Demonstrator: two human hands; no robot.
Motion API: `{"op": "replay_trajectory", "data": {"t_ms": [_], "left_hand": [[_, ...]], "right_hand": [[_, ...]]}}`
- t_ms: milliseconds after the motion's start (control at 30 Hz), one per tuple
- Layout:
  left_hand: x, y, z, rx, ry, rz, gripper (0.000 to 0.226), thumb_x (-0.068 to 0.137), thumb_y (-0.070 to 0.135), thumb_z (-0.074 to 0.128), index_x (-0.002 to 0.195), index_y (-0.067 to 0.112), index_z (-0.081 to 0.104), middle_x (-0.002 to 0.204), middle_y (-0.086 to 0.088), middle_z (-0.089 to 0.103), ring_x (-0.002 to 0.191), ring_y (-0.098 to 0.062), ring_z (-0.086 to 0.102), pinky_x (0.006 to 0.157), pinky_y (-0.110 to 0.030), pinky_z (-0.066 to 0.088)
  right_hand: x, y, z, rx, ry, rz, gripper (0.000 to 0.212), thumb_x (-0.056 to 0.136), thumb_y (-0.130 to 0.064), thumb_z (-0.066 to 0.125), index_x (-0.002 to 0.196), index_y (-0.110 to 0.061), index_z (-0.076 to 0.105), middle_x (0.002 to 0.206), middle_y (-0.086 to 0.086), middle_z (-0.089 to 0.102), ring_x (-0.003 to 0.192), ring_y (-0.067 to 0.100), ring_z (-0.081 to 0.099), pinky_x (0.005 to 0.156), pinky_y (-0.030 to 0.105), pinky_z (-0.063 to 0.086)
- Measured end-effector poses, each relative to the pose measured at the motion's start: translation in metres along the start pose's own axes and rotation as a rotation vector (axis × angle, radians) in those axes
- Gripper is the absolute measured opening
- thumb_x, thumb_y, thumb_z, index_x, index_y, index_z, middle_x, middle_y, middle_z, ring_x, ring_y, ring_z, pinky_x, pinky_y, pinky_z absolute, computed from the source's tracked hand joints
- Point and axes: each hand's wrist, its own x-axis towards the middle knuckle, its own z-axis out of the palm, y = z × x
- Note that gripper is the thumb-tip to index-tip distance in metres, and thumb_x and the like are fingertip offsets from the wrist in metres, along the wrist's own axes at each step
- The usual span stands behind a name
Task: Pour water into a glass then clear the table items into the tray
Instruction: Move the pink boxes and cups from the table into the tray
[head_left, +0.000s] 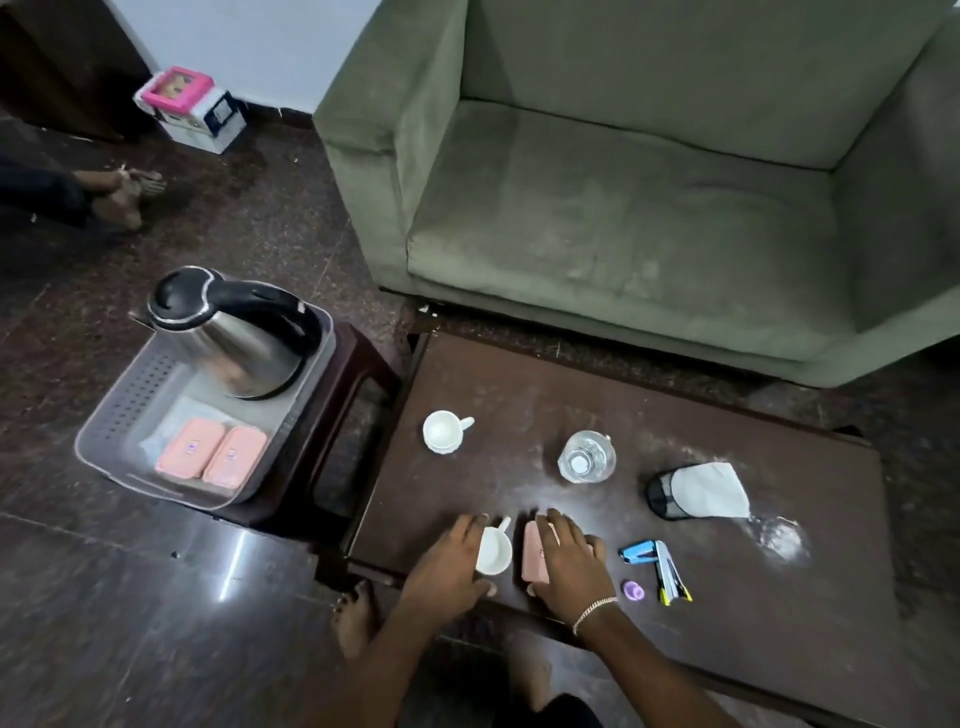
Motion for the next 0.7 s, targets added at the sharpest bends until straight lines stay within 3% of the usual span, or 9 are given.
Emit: {"op": "replay_trajectory", "data": {"t_ms": [167, 300, 433, 533, 700], "left_hand": [[0.013, 0.007, 0.034, -0.016, 0.045, -0.08, 0.099, 0.08, 0.035, 0.083, 0.158, 0.018, 0.025, 0.15, 0.005, 0.038, 0.135, -0.021, 0.046, 0.111, -0.035, 0.044], [0.017, 0.002, 0.042, 0.023, 0.086, -0.059, 0.083, 0.083, 0.029, 0.077, 0.153, 0.019, 0.034, 0.141, 0.002, 0.044, 0.127, -0.022, 0.051, 0.109, -0.033, 0.044], [0.013, -0.001, 0.036, 0.005, 0.11, -0.059, 0.06, 0.082, 0.028, 0.073, 0.137, 0.023, 0.047, 0.129, 0.003, 0.049, 0.115, -0.023, 0.057, 0.097, -0.034, 0.048], [0.005, -0.006, 0.023, -0.041, 0.149, -0.061, 0.061, 0.08, 0.029, 0.074, 0.136, 0.024, 0.049, 0.125, 0.003, 0.051, 0.11, -0.023, 0.06, 0.09, -0.034, 0.049], [-0.016, -0.02, -0.016, -0.087, 0.214, -0.074, 0.069, 0.08, 0.035, 0.076, 0.141, 0.022, 0.047, 0.128, 0.003, 0.051, 0.113, -0.022, 0.06, 0.092, -0.034, 0.049]], "right_hand": [[0.012, 0.02, 0.022, -0.045, -0.047, -0.042, 0.109, 0.075, -0.042, 0.076, 0.159, -0.017, 0.012, 0.164, 0.003, 0.021, 0.15, 0.023, 0.021, 0.11, 0.046, 0.026], [0.017, 0.023, 0.028, -0.02, -0.008, -0.056, 0.1, 0.077, -0.042, 0.071, 0.158, -0.016, 0.019, 0.159, 0.001, 0.032, 0.147, 0.02, 0.029, 0.107, 0.045, 0.027], [0.015, 0.022, 0.027, 0.001, 0.016, -0.067, 0.097, 0.075, -0.045, 0.072, 0.156, -0.015, 0.028, 0.155, 0.001, 0.039, 0.142, 0.019, 0.038, 0.105, 0.044, 0.029], [0.012, 0.013, 0.019, 0.026, 0.033, -0.07, 0.095, 0.075, -0.047, 0.072, 0.155, -0.015, 0.03, 0.156, 0.002, 0.039, 0.142, 0.019, 0.039, 0.105, 0.043, 0.029], [0.01, -0.014, -0.009, 0.039, 0.063, -0.078, 0.096, 0.077, -0.053, 0.066, 0.156, -0.017, 0.026, 0.159, 0.0, 0.035, 0.144, 0.017, 0.035, 0.106, 0.041, 0.027]]}}
